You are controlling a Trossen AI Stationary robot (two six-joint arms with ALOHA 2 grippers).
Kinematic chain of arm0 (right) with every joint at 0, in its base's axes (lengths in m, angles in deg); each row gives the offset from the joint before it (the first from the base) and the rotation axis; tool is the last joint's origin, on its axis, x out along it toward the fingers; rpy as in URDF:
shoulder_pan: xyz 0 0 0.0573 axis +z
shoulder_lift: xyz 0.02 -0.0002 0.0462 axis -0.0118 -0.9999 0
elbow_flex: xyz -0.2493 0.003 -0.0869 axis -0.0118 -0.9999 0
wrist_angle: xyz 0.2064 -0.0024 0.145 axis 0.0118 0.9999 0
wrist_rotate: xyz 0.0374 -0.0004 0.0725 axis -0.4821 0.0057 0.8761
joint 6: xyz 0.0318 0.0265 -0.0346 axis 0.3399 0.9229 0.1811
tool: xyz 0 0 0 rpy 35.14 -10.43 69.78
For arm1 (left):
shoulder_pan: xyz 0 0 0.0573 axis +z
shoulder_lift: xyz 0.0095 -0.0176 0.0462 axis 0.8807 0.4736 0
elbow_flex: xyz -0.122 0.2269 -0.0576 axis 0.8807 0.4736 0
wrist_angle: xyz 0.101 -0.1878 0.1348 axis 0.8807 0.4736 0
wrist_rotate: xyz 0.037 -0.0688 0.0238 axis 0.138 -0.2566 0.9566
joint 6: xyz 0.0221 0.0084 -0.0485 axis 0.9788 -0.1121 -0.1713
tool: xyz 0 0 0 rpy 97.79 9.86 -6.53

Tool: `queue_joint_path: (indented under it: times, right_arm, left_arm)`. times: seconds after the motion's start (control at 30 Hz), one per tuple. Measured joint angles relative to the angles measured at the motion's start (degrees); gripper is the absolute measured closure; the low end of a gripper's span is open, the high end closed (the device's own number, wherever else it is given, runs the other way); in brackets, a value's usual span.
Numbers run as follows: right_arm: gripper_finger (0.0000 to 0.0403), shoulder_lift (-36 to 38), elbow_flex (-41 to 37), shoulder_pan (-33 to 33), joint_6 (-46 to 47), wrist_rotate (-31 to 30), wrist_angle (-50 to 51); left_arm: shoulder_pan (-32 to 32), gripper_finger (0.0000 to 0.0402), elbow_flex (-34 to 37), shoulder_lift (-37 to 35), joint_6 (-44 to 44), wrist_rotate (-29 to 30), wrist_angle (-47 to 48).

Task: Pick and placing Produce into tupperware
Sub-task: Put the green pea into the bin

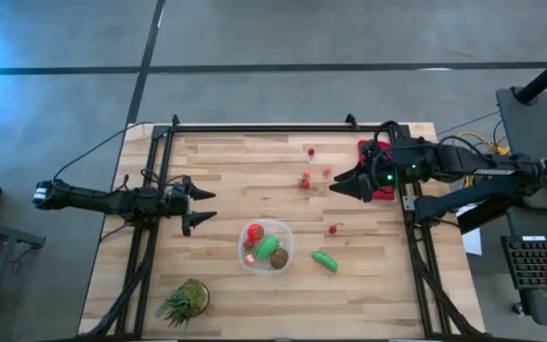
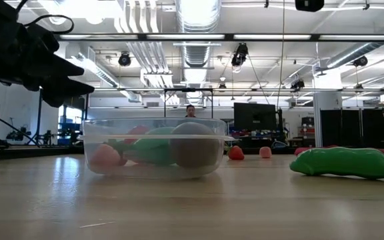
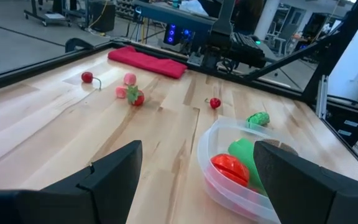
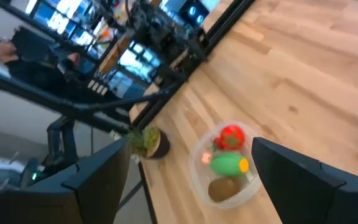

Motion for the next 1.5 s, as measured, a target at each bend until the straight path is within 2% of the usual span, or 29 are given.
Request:
queue_joint_path:
  times: [0.13,0.33,0.53,0.7,0.83,0.97,1.03,1.17,1.23,1.3,1.37,1.5]
  right_arm:
    - [0.0076,-1.26,0.39,0.01,-1.47,-2.05,-1.11]
    - [0.0076,-4.24,2.01,-0.26,-1.39,-3.4,-0.96]
    - [0.0077,-5.1,3.61,-1.22,-3.29,-4.54,-0.86]
    - [0.0078,-4.24,3.68,-1.9,-4.1,-6.36,-0.62]
    - [0.0078,-4.61,3.68,-1.88,-6.82,-8.19,-0.6]
    - [0.0078,-6.37,3.65,-1.88,-15.03,-8.96,-0.61]
    - [0.0078,-7.37,3.7,-1.89,-16.97,-9.01,-0.55]
    - [0.0078,-9.06,4.76,-2.25,-17.92,-9.48,0.32]
    - [0.0078,-9.83,5.71,-2.27,-19.01,-10.42,1.88]
    - [0.0078,-10.43,6.72,-2.53,-20.68,-10.6,4.18]
    - [0.0078,-11.08,8.0,-2.56,-20.97,-10.68,5.78]
    - [0.0078,-11.61,9.9,-2.79,-21.16,-11.07,8.03]
  left_arm:
    - [0.0,0.0107,0.0,-0.1,0.34,0.51,-0.56]
    - [0.0,0.0107,-2.43,-1.36,-5.91,0.02,-2.29]
    - [0.0,0.0107,-4.47,-6.14,-0.98,-0.33,-2.05]
    - [-0.01,0.0107,-4.63,-14.19,1.31,0.85,-0.19]
    - [-0.02,0.0107,-4.28,-12.75,1.98,1.2,0.01]
    - [0.0,0.0107,-4.14,-11.83,5.11,1.67,0.04]
    - [0.0,0.0107,-4.78,-13.55,9.94,3.44,-2.2]
    - [0.13,0.0107,-7.64,-13.76,15.92,15.81,-3.32]
    - [0.19,0.0107,-8.55,-13.24,17.46,18.05,-1.59]
    - [0.22,0.0107,-9.0,-13.65,17.4,16.35,1.53]
    - [0.22,0.0107,-10.42,-13.77,14.24,11.73,5.29]
    - [0.15,0.0107,-12.15,-13.75,5.35,-1.87,19.62]
